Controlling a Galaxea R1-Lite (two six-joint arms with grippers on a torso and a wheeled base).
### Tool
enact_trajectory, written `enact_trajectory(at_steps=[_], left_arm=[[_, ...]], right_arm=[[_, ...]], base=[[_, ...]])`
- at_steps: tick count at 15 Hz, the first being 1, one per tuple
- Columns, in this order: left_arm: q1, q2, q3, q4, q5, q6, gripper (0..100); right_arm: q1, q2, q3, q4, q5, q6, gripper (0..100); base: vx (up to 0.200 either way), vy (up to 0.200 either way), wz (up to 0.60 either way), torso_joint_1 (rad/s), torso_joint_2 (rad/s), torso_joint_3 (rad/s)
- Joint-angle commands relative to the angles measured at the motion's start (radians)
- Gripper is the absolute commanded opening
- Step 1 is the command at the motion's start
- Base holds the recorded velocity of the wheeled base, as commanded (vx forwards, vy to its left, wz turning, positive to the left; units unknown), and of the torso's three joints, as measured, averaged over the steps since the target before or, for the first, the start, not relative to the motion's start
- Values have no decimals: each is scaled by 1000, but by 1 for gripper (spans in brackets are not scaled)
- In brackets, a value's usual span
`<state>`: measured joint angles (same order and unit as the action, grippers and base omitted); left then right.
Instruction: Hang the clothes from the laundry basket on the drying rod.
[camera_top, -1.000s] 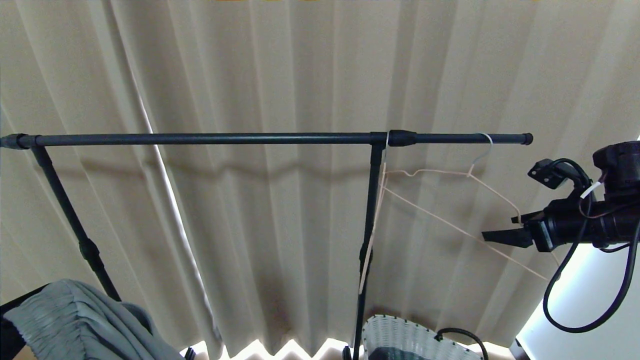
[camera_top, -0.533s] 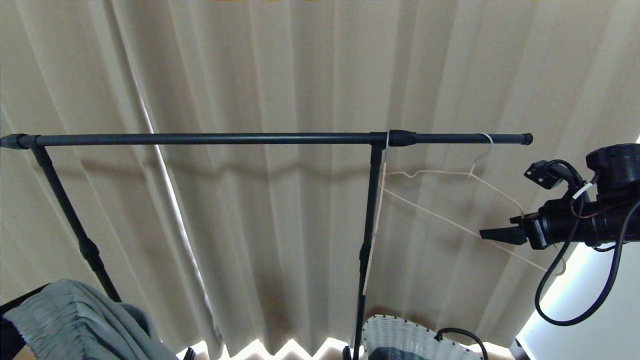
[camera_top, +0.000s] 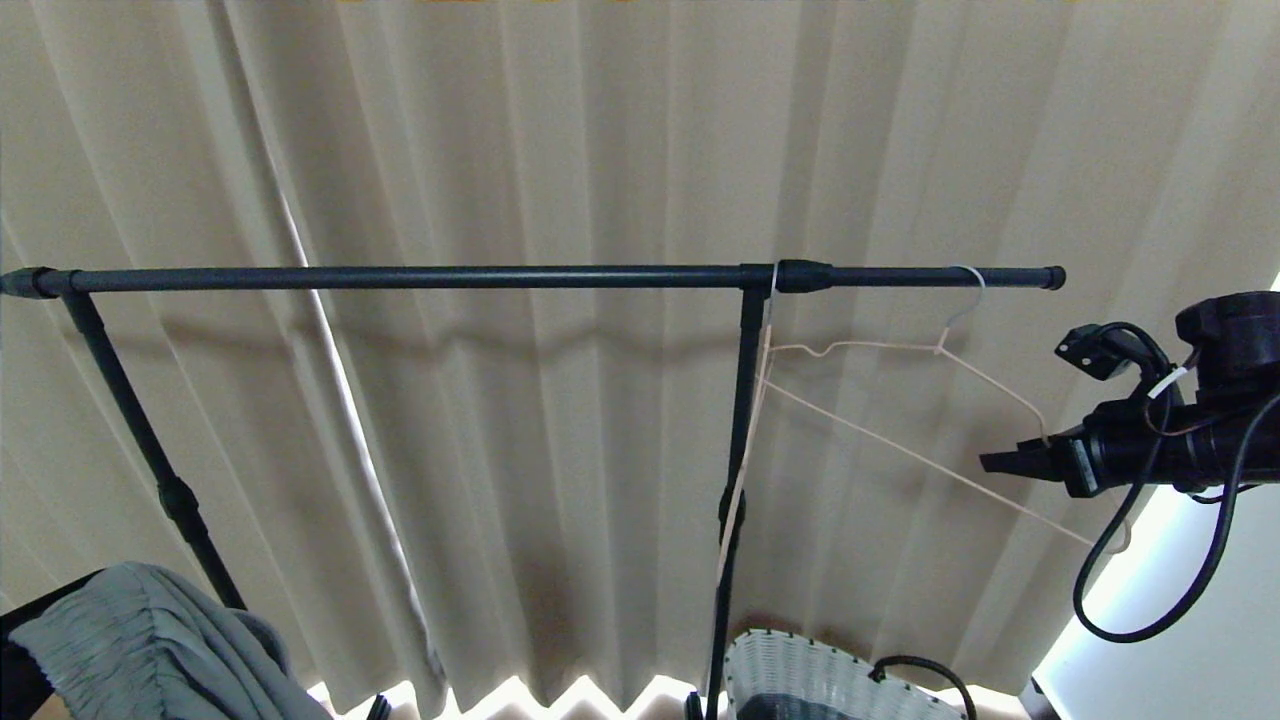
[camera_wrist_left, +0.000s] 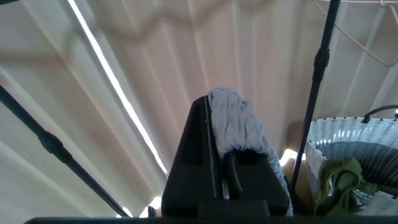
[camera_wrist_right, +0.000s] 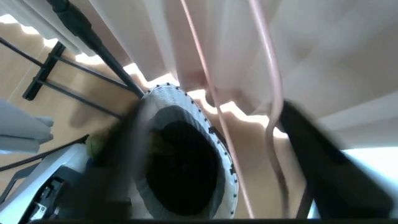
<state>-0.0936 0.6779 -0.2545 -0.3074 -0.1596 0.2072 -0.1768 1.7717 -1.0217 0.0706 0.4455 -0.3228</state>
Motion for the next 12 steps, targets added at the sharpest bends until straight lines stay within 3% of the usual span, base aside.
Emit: enact_trajectory(at_steps=[1, 6, 12], left_arm=[[0, 2, 0, -1, 0, 0, 0], [0, 2, 0, -1, 0, 0, 0], [0, 0, 0, -1, 0, 0, 0]], right_arm=[[0, -3, 0, -8, 1, -1, 0], [0, -17, 14, -38, 1, -1, 0], [0, -153, 84, -45, 4, 1, 0]], base=[[0, 0, 0, 0, 0, 0], [0, 0, 0, 0, 0, 0], [0, 0, 0, 0, 0, 0]])
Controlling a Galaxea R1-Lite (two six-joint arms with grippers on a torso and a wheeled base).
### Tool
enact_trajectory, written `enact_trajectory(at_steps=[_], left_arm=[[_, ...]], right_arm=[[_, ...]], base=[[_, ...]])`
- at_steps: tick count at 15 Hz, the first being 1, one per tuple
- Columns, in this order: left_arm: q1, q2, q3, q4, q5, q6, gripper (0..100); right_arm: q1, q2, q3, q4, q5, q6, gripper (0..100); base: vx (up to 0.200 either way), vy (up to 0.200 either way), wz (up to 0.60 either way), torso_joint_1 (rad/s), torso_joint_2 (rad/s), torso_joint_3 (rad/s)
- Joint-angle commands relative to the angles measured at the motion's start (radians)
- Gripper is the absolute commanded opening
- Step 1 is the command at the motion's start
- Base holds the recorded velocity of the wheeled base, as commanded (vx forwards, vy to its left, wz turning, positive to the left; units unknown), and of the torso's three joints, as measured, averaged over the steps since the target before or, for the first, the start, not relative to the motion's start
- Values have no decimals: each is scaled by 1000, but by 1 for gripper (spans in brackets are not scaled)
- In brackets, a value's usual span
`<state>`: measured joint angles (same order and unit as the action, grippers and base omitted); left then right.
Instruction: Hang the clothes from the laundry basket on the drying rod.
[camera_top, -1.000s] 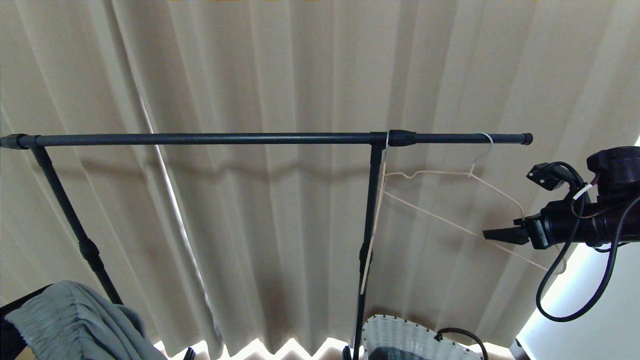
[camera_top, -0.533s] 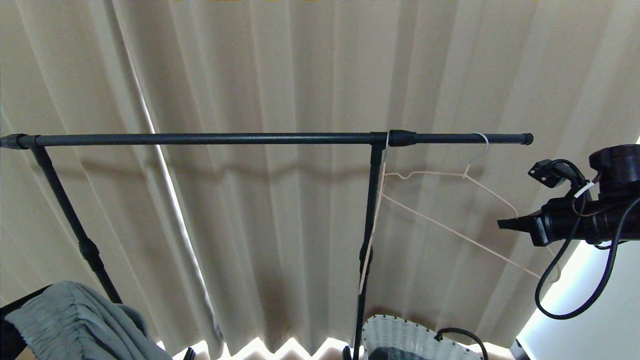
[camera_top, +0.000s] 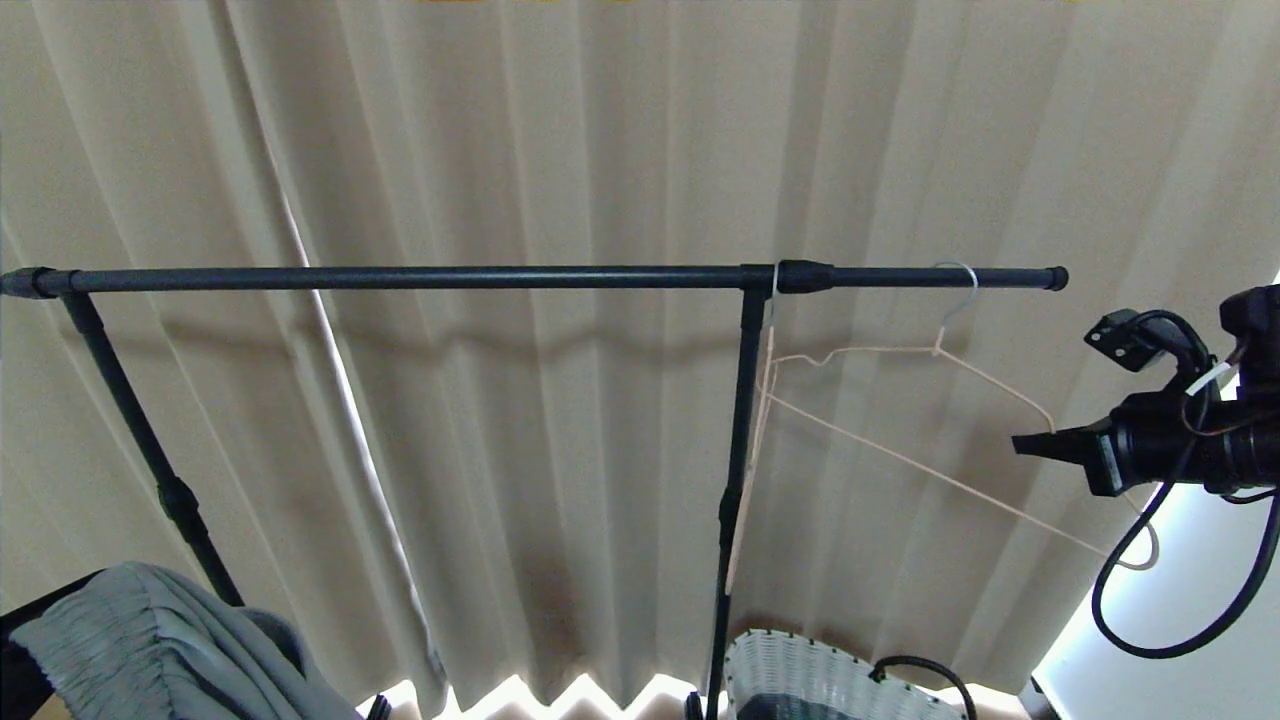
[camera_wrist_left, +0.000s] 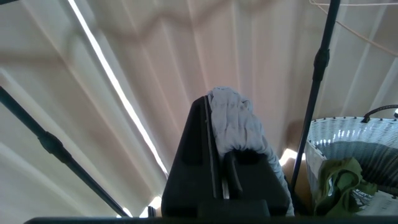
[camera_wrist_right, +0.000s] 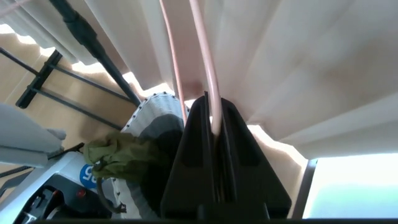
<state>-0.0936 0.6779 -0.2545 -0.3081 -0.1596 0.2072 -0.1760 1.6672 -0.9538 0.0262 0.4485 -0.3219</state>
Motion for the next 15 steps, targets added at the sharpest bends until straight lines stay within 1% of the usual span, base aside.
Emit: enact_trajectory(at_steps=[1, 3, 4, 6, 11, 15], left_arm=[[0, 0, 0, 0, 0, 0, 0], [0, 0, 0, 0, 0, 0, 0], [0, 0, 0, 0, 0, 0, 0], [2, -1, -2, 0, 0, -2, 0], [2, -1, -3, 0, 2, 0, 0], [2, -1, -3, 0, 0, 0, 0]], right_arm=[[-2, -75, 30, -5, -2, 1, 0], [-2, -98, 46, -20, -4, 1, 0], [-2, -118, 70, -57, -4, 3, 0], [-7, -142, 98, -88, -4, 6, 0], [-23, -207, 121, -91, -2, 35, 0], [-42, -248, 136, -91, -2, 37, 0]], base=[[0, 0, 0, 0, 0, 0], [0, 0, 0, 0, 0, 0], [0, 0, 0, 0, 0, 0], [0, 0, 0, 0, 0, 0], [0, 0, 0, 0, 0, 0], [0, 0, 0, 0, 0, 0]])
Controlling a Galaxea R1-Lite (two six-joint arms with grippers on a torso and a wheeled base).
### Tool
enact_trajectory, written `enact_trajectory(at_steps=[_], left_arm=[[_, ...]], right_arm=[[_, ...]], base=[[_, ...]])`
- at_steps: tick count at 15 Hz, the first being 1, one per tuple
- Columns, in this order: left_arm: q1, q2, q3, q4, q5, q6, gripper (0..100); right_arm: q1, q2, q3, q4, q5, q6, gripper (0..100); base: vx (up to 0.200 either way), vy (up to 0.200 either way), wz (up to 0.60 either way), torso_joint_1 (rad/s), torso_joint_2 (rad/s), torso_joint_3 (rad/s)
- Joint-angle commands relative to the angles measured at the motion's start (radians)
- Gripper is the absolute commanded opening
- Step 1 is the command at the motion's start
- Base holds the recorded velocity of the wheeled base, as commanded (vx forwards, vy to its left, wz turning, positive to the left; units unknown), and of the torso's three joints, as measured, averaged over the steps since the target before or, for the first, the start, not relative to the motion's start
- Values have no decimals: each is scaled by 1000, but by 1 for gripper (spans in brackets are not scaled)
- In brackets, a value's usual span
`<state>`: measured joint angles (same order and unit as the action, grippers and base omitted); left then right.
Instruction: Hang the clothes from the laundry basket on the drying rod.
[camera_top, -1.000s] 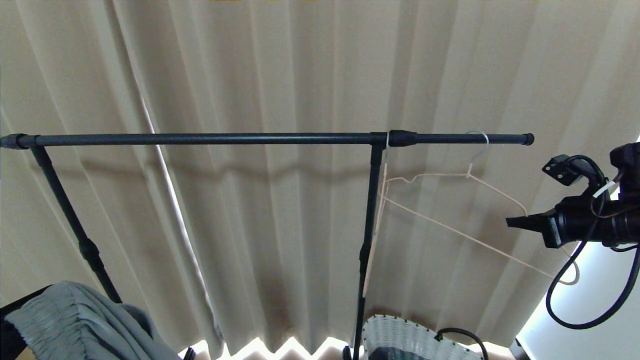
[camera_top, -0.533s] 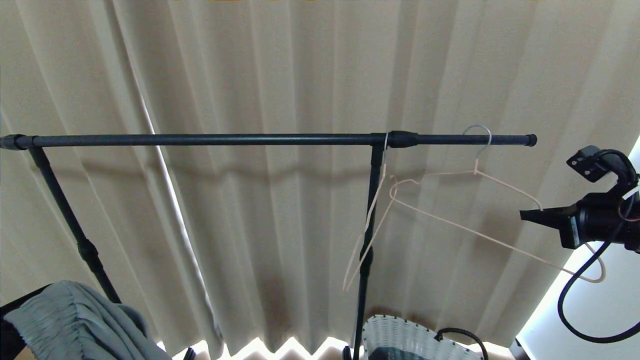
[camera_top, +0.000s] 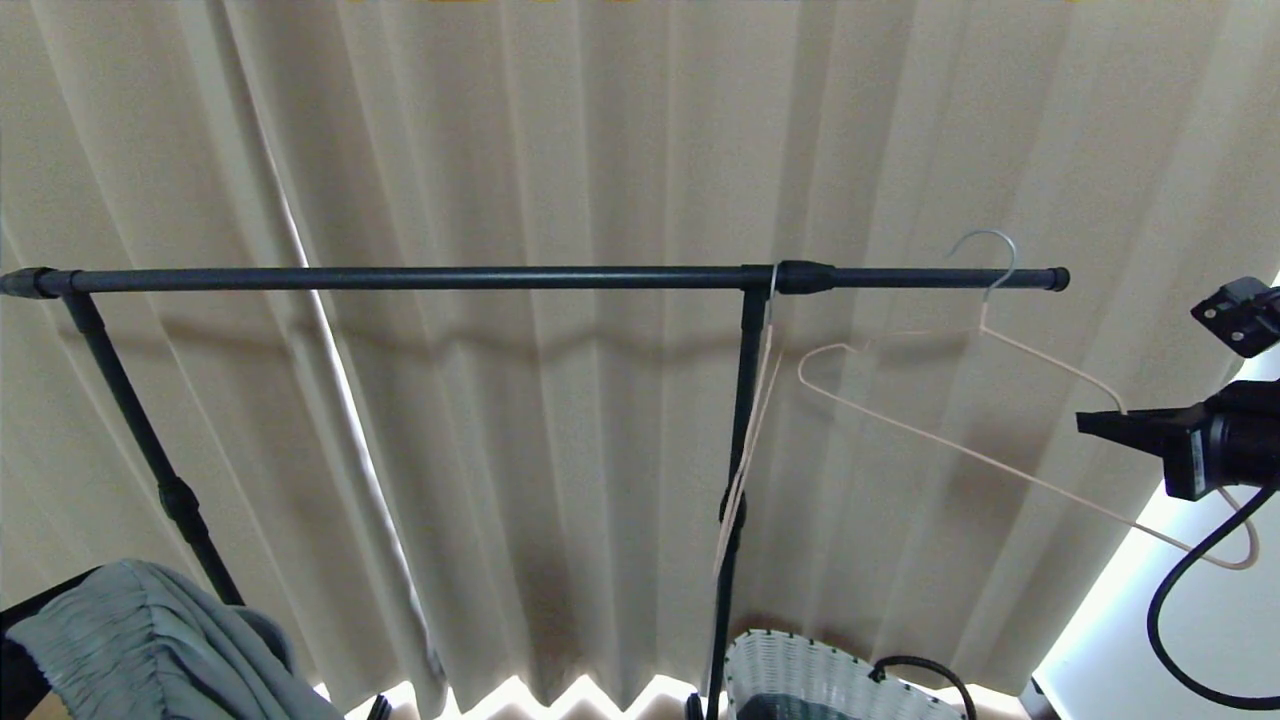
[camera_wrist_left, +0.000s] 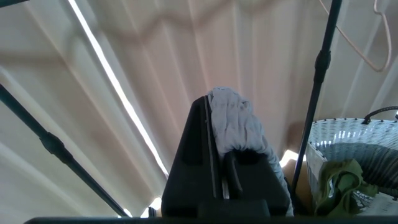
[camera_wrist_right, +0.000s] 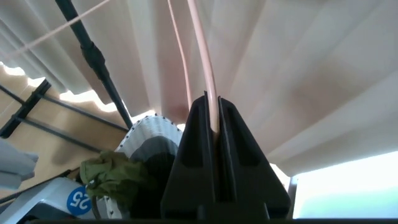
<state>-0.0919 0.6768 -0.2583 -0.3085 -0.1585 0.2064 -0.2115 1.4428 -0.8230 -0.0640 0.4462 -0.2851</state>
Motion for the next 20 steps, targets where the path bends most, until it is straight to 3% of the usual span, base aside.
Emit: enact_trajectory(at_steps=[1, 7, 8, 12, 20], left_arm=[[0, 0, 1, 0, 1, -1, 0], [1, -2, 5, -1, 2, 1, 0], [3, -8, 8, -3, 2, -1, 0], [11, -25, 10, -3, 7, 1, 0], [12, -33, 19, -1, 8, 1, 0]], right_arm=[[-11, -42, 18, 0, 0, 0, 0], [-88, -193, 137, -8, -3, -2, 0], [-112, -283, 200, -14, -7, 0, 0], [-124, -409, 315, -14, -129, 73, 0], [-124, -506, 413, -16, -130, 93, 0]], base=[[0, 0, 0, 0, 0, 0], [0, 0, 0, 0, 0, 0], [0, 0, 0, 0, 0, 0], [0, 0, 0, 0, 0, 0], [-200, 0, 0, 4, 2, 4]])
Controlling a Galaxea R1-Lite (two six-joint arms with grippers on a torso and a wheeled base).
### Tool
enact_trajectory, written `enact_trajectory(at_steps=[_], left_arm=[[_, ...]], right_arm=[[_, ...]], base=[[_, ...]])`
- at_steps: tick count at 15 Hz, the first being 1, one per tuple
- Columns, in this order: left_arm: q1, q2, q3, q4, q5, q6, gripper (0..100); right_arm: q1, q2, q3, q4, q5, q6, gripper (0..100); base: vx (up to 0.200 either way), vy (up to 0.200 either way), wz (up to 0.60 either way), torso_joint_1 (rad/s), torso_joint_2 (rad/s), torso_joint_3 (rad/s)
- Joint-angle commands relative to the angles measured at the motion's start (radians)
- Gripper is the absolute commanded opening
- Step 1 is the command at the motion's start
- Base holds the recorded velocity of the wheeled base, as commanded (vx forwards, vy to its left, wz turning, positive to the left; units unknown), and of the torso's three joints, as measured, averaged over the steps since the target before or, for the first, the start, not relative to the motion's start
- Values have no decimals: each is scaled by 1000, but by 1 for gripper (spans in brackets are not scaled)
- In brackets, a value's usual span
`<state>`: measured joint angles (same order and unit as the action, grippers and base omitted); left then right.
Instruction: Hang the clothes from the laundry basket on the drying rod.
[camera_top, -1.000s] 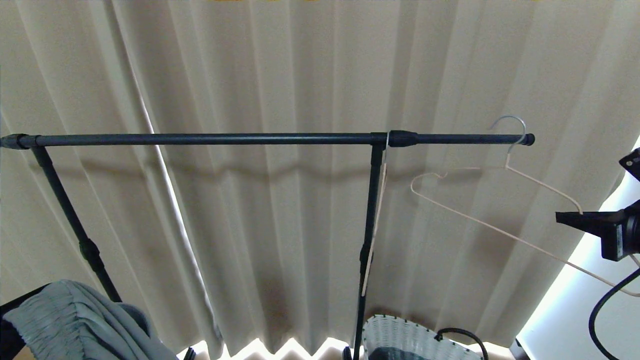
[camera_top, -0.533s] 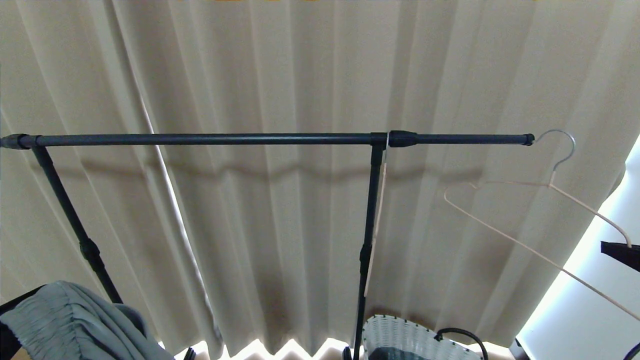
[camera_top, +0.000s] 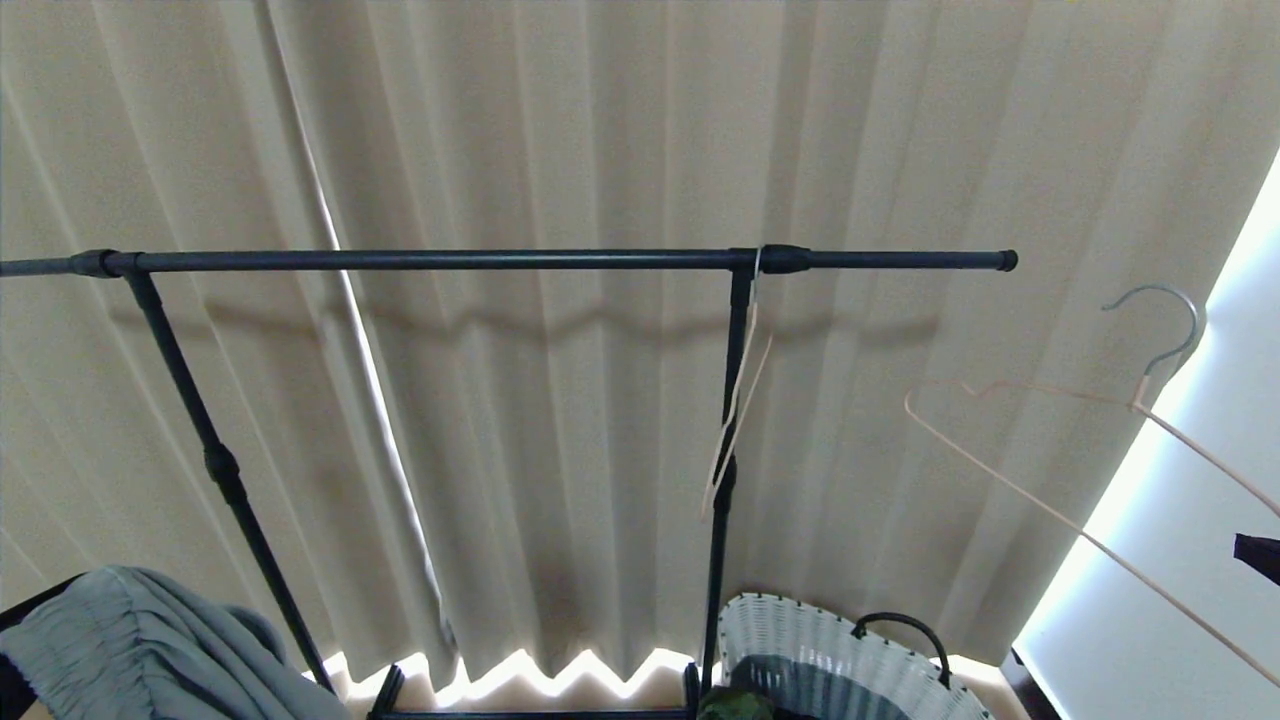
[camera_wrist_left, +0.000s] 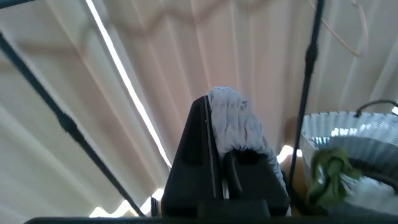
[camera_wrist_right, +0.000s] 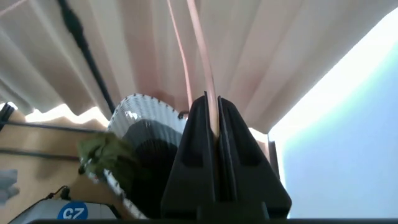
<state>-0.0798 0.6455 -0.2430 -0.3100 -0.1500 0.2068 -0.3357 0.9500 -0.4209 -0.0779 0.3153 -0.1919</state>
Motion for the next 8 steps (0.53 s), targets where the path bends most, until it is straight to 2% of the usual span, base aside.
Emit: enact_trajectory(at_steps=[1, 3, 6, 8], left_arm=[[0, -6, 8, 0, 0, 0, 0], [0, -14, 13, 0, 0, 0, 0], [-2, -30, 19, -1, -2, -1, 0], [-2, -29, 14, -1, -2, -3, 0]], right_arm=[[0, -13, 16, -2, 1, 2, 0], [0, -16, 19, -3, 2, 14, 0], [24, -43, 37, -30, 4, 97, 0], [29, -42, 57, -57, 5, 120, 0]], base=[[-200, 0, 0, -2, 12, 2], [-200, 0, 0, 5, 2, 2], [0, 0, 0, 0, 0, 0], [0, 0, 0, 0, 0, 0]])
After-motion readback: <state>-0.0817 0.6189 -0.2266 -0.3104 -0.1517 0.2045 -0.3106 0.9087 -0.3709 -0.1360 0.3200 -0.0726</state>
